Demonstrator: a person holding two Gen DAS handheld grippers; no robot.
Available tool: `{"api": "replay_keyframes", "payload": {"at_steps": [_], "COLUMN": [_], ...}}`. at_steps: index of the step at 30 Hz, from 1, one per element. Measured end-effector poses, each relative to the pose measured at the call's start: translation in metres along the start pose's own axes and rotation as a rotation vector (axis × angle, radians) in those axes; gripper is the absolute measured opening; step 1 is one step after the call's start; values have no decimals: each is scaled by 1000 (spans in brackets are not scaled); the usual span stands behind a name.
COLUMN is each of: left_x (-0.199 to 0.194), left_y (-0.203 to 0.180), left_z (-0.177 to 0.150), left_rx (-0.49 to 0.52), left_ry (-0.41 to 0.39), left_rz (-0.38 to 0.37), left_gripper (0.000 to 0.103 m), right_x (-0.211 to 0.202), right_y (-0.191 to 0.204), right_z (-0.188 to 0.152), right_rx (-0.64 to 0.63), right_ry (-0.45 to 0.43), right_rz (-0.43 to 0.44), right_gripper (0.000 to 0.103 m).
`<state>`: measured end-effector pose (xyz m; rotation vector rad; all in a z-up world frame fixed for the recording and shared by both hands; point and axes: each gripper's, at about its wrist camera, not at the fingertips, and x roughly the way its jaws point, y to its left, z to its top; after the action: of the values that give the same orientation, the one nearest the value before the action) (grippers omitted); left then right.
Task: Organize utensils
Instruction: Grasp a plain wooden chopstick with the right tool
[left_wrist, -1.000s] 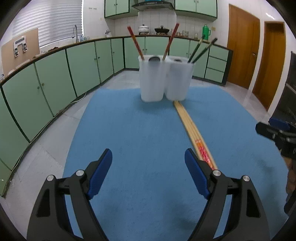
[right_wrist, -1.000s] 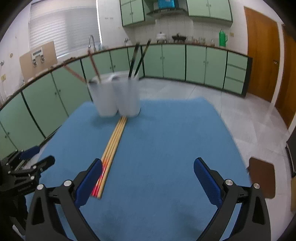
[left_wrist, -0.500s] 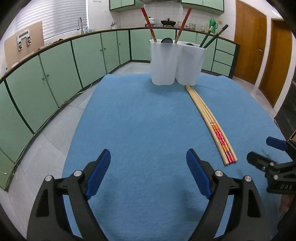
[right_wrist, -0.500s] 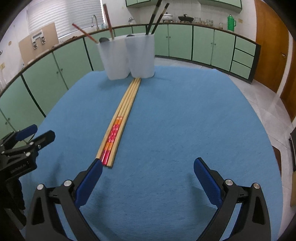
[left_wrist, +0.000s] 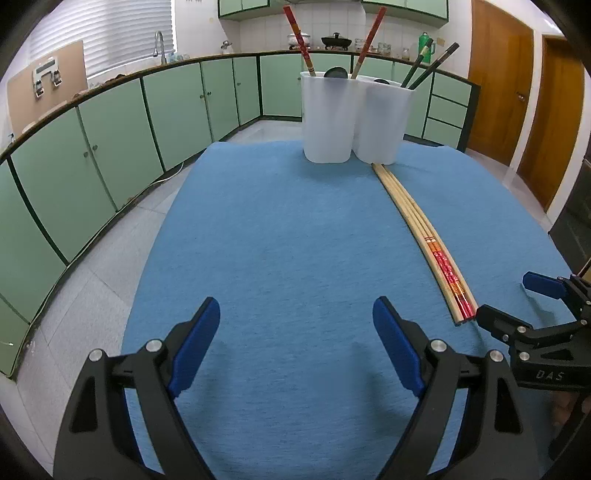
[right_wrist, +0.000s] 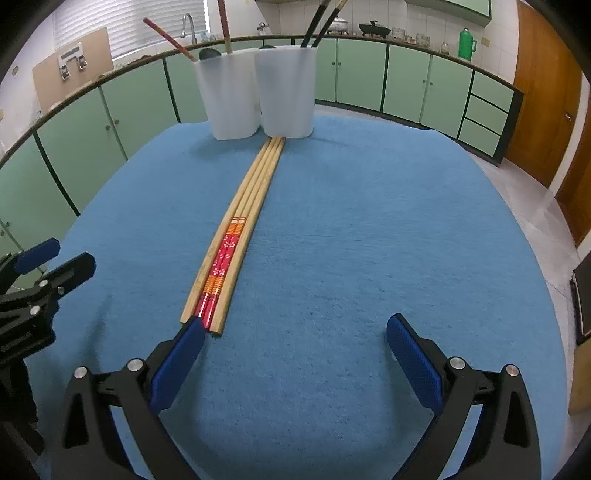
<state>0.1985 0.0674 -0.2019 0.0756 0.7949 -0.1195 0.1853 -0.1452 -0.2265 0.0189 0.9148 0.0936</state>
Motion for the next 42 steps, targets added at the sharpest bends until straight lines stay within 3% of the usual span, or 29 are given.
{"api": "replay_keyframes", "payload": {"at_steps": [16, 20, 23, 27, 33, 35, 42], "left_x": [5, 6, 6, 6, 8, 8, 7], "left_y": [-4, -4, -3, -2, -2, -5, -27], "left_z": [-2, -2, -2, -1, -1, -1, -2], "left_rx": [4, 3, -4, -5, -16, -16, 8], "left_ry": [19, 22, 23, 22, 28, 31, 36], "left_rz": [-10, -12, -12, -10, -12, -21, -74], "left_gripper": [83, 83, 83, 83, 83, 83, 83], "right_x": [0, -8, -10, -6, -5, -4, -9], "right_y": [-18, -20, -14, 0, 9, 9, -5], "right_z": [-1, -4, -6, -7, -4, -3, -5], "right_rx": [27, 41, 38, -2, -51, -55, -19], "right_ry": [9, -17, -28, -24, -26, -24, -32], "right_rz": [-65, -12, 38, 33, 40, 55, 65], "right_gripper": [96, 92, 75, 65, 27, 8, 7]}}
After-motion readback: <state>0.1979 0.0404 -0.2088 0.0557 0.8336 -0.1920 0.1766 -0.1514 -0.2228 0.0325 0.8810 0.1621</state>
